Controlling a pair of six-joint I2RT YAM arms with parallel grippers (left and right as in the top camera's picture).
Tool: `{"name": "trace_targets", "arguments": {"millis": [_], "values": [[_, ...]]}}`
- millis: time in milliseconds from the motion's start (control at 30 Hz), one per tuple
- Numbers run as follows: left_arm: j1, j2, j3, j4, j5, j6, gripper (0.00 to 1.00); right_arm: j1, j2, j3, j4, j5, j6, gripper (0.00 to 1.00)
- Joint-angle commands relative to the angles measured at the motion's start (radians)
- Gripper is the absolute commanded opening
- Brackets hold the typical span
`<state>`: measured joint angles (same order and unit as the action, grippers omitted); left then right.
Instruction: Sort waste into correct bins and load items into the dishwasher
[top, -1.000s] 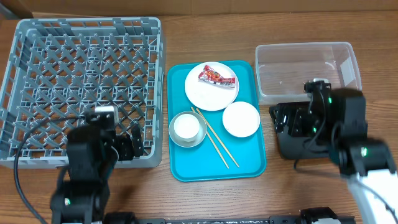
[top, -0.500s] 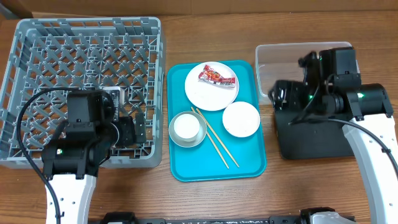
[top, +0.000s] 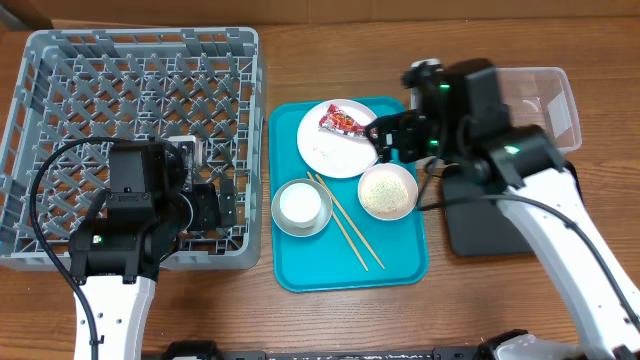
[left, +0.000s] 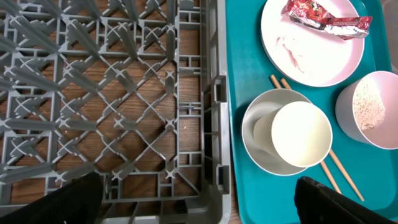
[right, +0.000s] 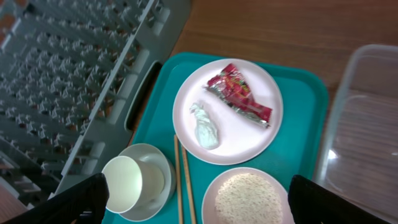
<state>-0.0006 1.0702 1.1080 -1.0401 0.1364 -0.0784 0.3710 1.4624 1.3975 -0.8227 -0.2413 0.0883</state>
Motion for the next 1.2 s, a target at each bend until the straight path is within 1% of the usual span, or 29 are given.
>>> {"name": "trace_targets", "arguments": {"millis": [0,133,433,533,600,700,767,900,1000,1100,1133,1167], "values": [[-0.006,0.002,0.027,0.005,0.014,-0.016,1.0,0.054,0.098,0.057,0.014,0.065,-0.021,0.96],[-0.006,0.002,0.027,0.005,0.014,-0.015,1.0,0.083,0.194,0.057,0.055,0.065,-0.021,0.96],[-0.006,0.002,0.027,0.005,0.014,-0.015,1.0,0.125,0.422,0.056,0.173,0.065,-0.006,0.84],[-0.006,0.002,0.027,0.005,0.014,-0.015,1.0,0.138,0.467,0.056,0.192,0.065,-0.006,0.83],[-0.006,0.002,0.027,0.005,0.014,-0.015,1.0,0.149,0.494,0.056,0.203,0.065,-0.006,0.79],[-0.006,0.002,0.027,0.005,0.014,-0.015,1.0,0.165,0.533,0.056,0.22,0.066,-0.006,0.77],[-0.006,0.002,0.027,0.005,0.014,-0.015,1.0,0.172,0.56,0.056,0.228,0.066,-0.006,0.74],[-0.006,0.002,0.027,0.005,0.014,-0.015,1.0,0.174,0.603,0.056,0.24,0.07,0.005,0.66],[-0.006,0.002,0.027,0.006,0.014,-0.015,1.0,0.174,0.618,0.056,0.249,0.1,0.043,0.6],[-0.006,0.002,0.027,0.006,0.014,-0.015,1.0,0.174,0.618,0.056,0.256,0.114,0.051,0.46],[-0.006,0.002,0.027,0.006,0.014,-0.015,1.0,0.173,0.616,0.057,0.259,0.114,0.051,0.39],[-0.006,0.002,0.027,0.006,0.014,-0.015,1.0,0.173,0.615,0.057,0.262,0.114,0.052,0.36]]}}
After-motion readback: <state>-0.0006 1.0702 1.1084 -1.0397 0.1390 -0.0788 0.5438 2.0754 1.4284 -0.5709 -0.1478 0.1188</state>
